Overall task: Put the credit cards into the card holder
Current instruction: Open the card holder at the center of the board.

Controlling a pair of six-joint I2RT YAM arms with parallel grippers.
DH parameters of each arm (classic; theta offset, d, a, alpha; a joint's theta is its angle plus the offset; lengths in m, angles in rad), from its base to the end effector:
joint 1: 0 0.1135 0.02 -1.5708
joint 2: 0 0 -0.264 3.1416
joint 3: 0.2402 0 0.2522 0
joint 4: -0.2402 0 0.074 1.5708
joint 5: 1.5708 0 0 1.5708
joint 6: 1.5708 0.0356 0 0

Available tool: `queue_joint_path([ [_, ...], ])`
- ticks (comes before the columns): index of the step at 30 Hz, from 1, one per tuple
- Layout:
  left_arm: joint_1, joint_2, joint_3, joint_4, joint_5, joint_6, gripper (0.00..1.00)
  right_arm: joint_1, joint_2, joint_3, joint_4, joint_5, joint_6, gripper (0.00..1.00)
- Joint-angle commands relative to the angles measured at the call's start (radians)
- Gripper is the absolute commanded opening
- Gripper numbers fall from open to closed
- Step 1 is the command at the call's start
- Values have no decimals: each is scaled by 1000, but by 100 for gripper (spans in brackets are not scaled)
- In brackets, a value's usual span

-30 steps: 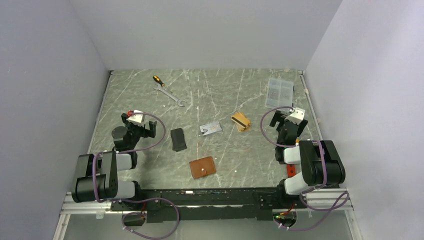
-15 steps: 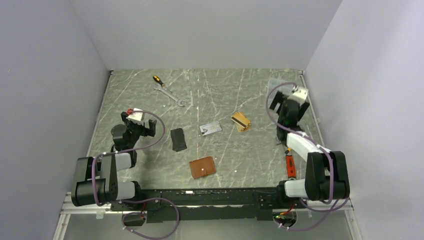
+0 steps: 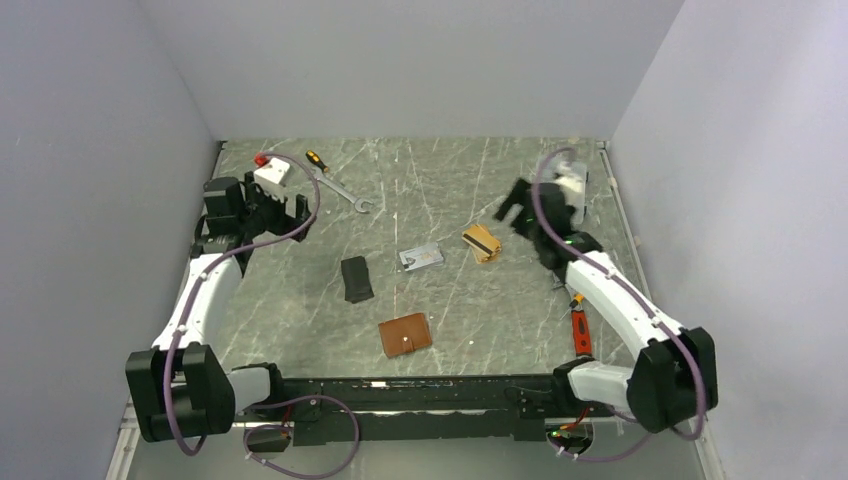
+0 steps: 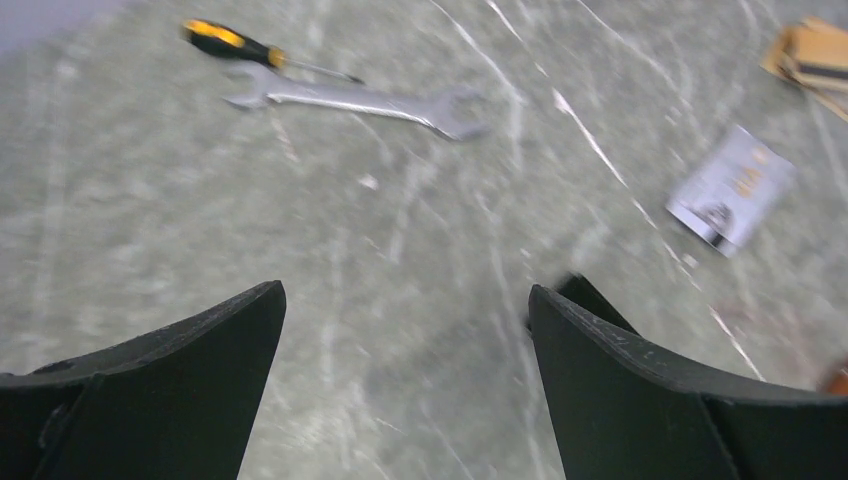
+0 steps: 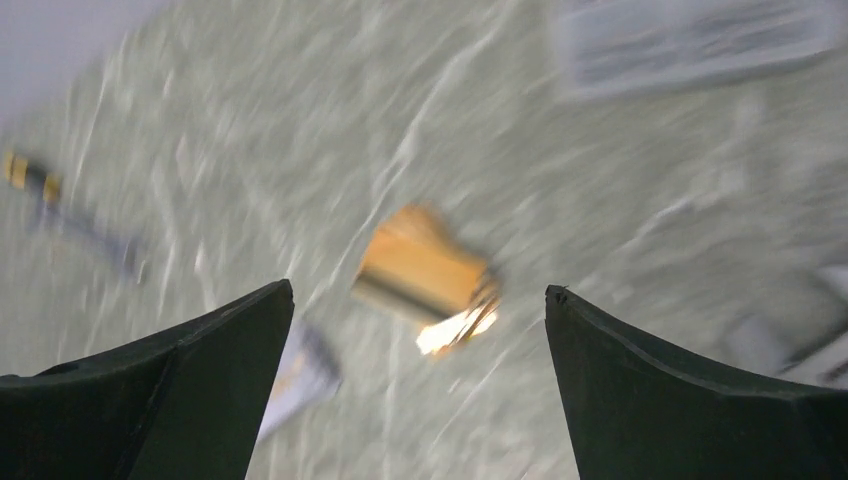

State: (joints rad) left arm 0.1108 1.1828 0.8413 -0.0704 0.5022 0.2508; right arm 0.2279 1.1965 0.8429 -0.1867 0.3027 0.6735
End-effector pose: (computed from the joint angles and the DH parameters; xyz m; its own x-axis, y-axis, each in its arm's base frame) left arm 0.2677 0.0125 0.2903 -0.3007 0.1854 -0.9355 0.4295 0.9021 0.0407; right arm 0.2622 0.0499 0.2751 -0.3709 0.5252 -0.7659 0.3386 0.8444 0.4150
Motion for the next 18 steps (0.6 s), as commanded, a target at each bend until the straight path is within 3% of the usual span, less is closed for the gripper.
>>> queue_joint_path([
  [1,-52,-3,57,-382,144,40,99,317,-6,58,-214,107,-20,100],
  [5,-134,-48,35,-463,218,91,99,532,-24,4,-219,71,-29,99],
  [9,-199,-80,-15,-498,293,140,99,662,23,-35,-190,-23,-53,97],
  [18,-344,-78,-89,-495,310,194,99,772,201,-75,10,-238,-80,81],
])
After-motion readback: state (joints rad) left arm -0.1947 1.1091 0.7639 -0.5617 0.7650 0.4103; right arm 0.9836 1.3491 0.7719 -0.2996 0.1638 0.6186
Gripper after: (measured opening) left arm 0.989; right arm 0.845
